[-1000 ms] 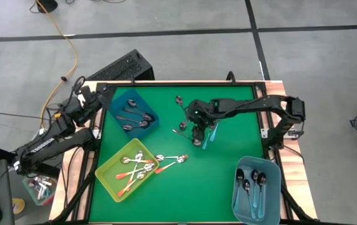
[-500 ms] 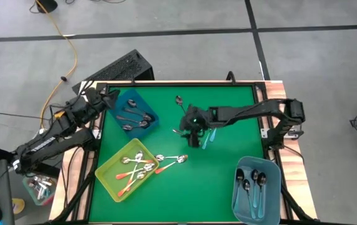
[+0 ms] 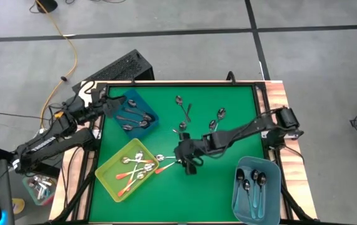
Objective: Sort silverware by color (type)
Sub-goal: Put the orange spoon into the green bin
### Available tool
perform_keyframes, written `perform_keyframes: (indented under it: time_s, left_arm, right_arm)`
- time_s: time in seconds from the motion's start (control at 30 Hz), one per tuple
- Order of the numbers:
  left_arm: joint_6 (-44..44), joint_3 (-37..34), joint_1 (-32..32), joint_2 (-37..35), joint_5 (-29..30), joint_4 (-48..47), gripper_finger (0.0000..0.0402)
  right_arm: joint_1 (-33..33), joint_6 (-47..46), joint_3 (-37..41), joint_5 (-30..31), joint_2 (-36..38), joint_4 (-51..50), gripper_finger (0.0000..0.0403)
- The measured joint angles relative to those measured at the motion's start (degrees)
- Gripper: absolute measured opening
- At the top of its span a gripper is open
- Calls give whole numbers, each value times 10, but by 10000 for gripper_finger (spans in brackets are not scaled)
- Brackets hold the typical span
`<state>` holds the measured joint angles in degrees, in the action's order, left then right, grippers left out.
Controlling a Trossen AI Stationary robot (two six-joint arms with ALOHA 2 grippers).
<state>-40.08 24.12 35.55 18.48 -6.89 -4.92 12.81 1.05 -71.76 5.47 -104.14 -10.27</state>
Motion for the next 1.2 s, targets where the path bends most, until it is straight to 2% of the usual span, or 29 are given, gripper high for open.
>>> perform_keyframes:
  time_s: [0.13, 0.27, 0.37, 0.53, 0.67, 0.87, 1.2]
  left_arm:
    - [-12, 0, 0, 0, -14, -1, 110]
    - [-11, 0, -2, 0, -49, -2, 110]
    - [-1, 0, -12, 0, -53, -2, 110]
    - [25, 0, -24, 0, -15, 6, 110]
    - [26, 0, -26, 0, 7, 5, 110]
    - [21, 0, -26, 0, 12, 5, 110]
    - [23, 0, -26, 0, 26, 5, 110]
  right_arm:
    - [36, 31, -34, 51, 0, 12, 226]
    - [44, 31, -41, 52, -10, 39, 225]
    - [36, 31, -41, 52, -31, 57, 220]
    - [19, 49, -41, 49, -68, 55, 212]
    - [5, 53, -41, 27, -69, 26, 210]
    - [-15, 81, -41, -14, -69, -7, 210]
    - [-18, 107, -38, -27, -69, -3, 210]
